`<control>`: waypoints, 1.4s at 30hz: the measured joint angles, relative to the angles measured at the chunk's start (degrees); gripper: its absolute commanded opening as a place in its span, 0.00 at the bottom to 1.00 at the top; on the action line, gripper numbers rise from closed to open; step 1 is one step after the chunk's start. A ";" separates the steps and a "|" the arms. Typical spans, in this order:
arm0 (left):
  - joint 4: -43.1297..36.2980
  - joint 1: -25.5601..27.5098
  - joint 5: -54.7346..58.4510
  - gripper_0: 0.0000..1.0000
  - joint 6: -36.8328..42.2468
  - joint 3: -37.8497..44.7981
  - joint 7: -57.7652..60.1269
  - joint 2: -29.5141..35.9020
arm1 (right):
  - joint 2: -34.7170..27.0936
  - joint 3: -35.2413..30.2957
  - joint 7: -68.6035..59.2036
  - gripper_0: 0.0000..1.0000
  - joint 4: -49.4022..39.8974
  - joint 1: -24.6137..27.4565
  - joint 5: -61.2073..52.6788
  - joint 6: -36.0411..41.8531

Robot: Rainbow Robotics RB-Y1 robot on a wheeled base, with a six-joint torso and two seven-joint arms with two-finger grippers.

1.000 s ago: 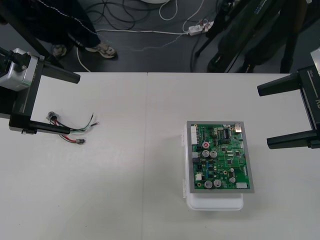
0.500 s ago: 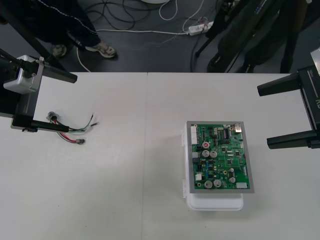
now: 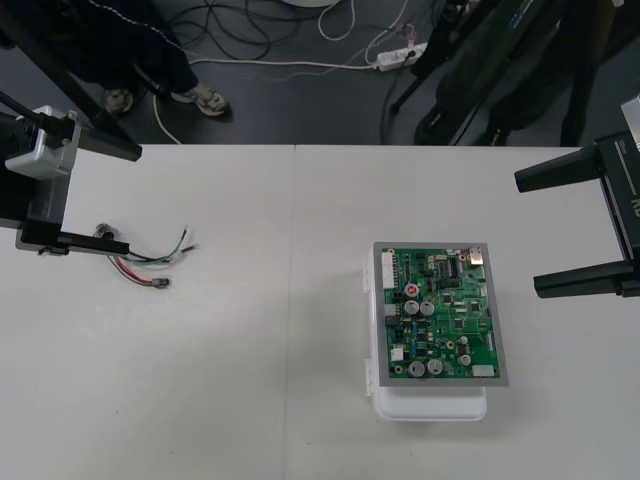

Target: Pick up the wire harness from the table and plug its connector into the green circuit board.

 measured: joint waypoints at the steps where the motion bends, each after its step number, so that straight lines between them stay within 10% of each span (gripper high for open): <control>1: 0.48 0.00 -0.61 1.00 -0.14 0.00 -0.36 0.00 | 0.00 0.00 0.00 1.00 0.00 0.00 0.00 0.00; 22: 3.61 -0.90 -14.85 1.00 -1.03 -7.65 -4.72 6.29 | 0.00 0.00 0.00 1.00 0.00 0.00 0.00 0.00; 42: 8.36 -15.22 -23.14 1.00 6.92 -32.40 -9.46 11.54 | 0.00 0.00 0.00 1.00 0.00 0.00 0.00 0.00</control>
